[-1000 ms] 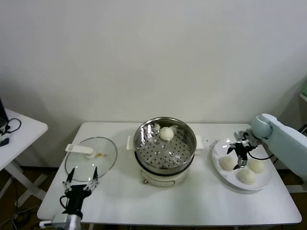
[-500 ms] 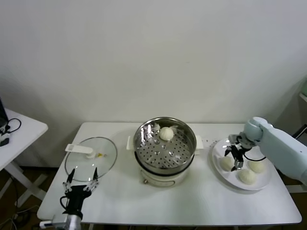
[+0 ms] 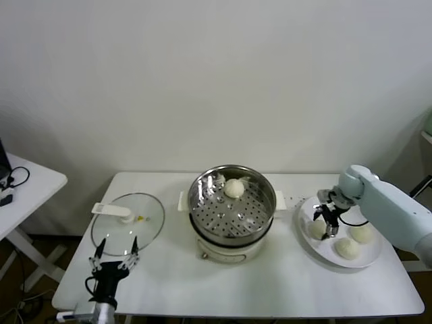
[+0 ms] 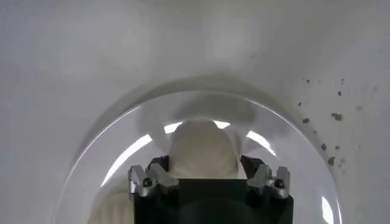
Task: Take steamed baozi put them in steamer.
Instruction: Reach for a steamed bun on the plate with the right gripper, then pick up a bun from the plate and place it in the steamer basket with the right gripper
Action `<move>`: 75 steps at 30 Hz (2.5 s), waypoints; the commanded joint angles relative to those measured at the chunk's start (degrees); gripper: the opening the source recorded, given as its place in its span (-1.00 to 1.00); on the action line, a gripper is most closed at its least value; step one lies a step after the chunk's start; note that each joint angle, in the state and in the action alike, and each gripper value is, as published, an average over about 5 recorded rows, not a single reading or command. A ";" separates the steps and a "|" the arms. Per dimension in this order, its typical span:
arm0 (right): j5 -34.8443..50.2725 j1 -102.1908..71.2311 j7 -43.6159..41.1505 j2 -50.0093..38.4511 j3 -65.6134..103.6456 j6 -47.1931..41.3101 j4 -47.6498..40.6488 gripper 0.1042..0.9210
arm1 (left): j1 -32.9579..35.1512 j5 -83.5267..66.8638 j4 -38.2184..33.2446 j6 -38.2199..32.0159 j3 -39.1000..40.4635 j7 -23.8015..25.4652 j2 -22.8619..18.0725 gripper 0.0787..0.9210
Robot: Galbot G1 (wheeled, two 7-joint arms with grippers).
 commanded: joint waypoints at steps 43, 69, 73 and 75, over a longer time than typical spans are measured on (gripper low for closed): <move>57.43 46.07 2.35 14.08 -44.16 -13.23 4.66 0.48 | -0.02 0.40 -2.61 0.47 0.91 0.21 0.68 0.77; 49.84 32.87 5.10 27.97 -40.86 -14.19 6.39 0.47 | 0.49 2.12 -3.64 0.47 1.81 0.30 -0.04 0.77; 49.25 32.10 5.22 28.62 -40.75 -14.15 5.82 0.48 | 0.66 2.02 -3.45 0.33 1.69 0.30 -0.04 0.77; 49.00 31.72 5.33 28.91 -40.64 -14.13 5.43 0.48 | 0.75 1.95 -3.31 0.24 1.62 0.31 -0.03 0.77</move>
